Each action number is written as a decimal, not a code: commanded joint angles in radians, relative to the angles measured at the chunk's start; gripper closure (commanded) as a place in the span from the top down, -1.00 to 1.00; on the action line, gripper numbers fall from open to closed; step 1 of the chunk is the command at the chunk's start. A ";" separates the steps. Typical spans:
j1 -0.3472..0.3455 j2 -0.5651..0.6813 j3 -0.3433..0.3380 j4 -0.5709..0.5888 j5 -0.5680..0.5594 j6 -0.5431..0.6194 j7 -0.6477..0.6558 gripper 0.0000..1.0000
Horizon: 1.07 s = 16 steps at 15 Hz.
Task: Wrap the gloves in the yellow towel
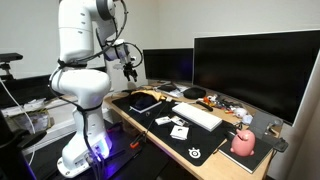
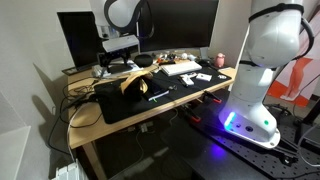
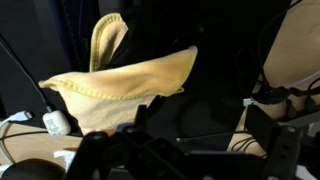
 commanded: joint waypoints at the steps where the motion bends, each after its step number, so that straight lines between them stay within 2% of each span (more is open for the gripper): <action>1: 0.038 0.052 -0.027 0.081 -0.053 -0.112 0.100 1.00; 10: 0.072 0.163 -0.058 0.194 -0.103 -0.325 0.198 1.00; 16: 0.082 0.241 -0.074 0.230 -0.113 -0.318 0.176 1.00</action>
